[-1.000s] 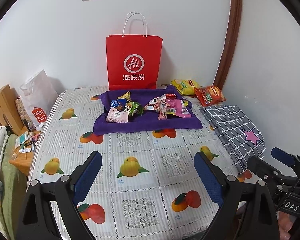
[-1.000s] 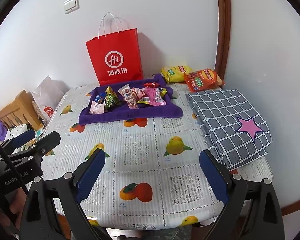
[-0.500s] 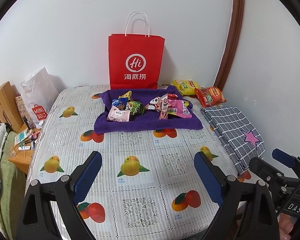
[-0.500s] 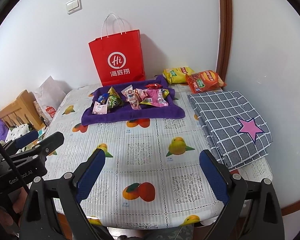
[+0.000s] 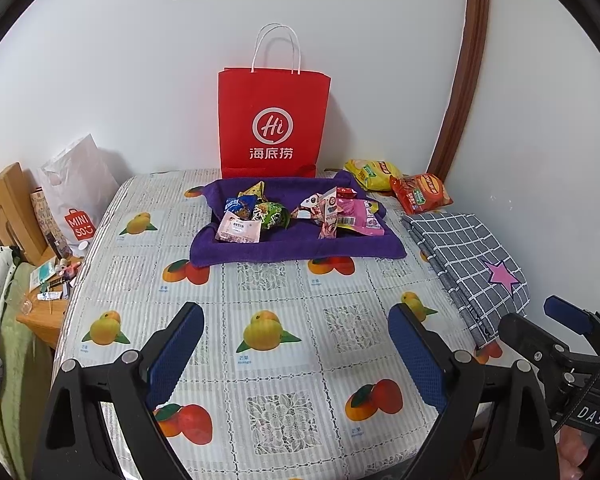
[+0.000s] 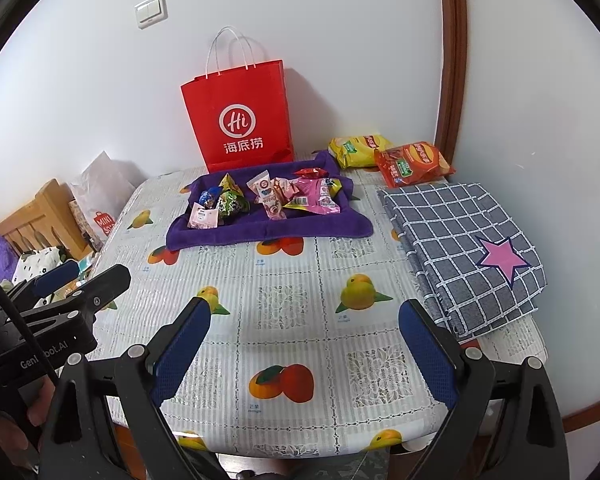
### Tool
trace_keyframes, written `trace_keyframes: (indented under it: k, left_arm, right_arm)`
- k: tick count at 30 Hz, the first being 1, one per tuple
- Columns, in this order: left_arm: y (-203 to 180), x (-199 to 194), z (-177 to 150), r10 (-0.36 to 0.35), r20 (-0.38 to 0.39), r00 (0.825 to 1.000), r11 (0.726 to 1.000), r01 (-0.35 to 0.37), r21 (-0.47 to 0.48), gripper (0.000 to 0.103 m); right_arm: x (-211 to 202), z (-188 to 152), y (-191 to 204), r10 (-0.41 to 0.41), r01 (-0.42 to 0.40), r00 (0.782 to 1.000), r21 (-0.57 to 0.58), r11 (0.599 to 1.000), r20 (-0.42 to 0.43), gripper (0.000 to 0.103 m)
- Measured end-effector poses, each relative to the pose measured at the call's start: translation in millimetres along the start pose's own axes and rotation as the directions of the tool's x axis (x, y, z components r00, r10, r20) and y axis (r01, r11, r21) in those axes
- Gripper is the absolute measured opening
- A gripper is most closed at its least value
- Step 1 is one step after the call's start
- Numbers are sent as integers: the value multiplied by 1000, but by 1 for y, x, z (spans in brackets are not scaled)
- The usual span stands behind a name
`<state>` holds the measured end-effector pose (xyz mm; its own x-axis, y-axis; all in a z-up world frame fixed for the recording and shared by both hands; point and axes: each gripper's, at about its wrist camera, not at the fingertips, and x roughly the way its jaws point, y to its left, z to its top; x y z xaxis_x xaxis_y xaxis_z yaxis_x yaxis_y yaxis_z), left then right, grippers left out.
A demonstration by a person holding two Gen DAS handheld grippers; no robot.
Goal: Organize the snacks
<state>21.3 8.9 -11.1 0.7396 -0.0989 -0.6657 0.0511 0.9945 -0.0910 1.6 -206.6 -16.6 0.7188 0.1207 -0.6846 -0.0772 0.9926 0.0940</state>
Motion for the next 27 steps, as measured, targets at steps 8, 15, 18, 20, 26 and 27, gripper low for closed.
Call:
trace_keyframes:
  k: [8, 15, 18, 20, 26, 27]
  left_arm:
    - [-1, 0, 1, 0, 1, 1000, 1000, 0, 0, 94]
    - [-2, 0, 1, -1, 1, 1000, 1000, 1, -1, 94]
    - [-3, 0, 1, 1, 2, 1000, 1000, -1, -1, 94]
    - [-3, 0, 1, 0, 0, 1000, 1000, 0, -1, 94]
    - [-3, 0, 1, -1, 0, 1000, 1000, 1, -1, 94]
    - [-3, 0, 1, -1, -1, 1000, 1000, 1, -1, 94]
  right_arm:
    - [-1, 0, 1, -1, 1, 1000, 1, 1000, 2, 94]
    - [-2, 1, -1, -2, 2, 1000, 9, 1000, 1, 94]
    - [-2, 1, -2, 0, 0, 1000, 11, 1000, -1, 94]
    - [-1, 0, -1, 1, -1, 1000, 10, 1000, -1, 94]
    - [-1, -1, 0, 1, -1, 1000, 9, 1000, -2, 94]
    - [-1, -1, 0, 1, -1, 1000, 10, 1000, -2, 94]
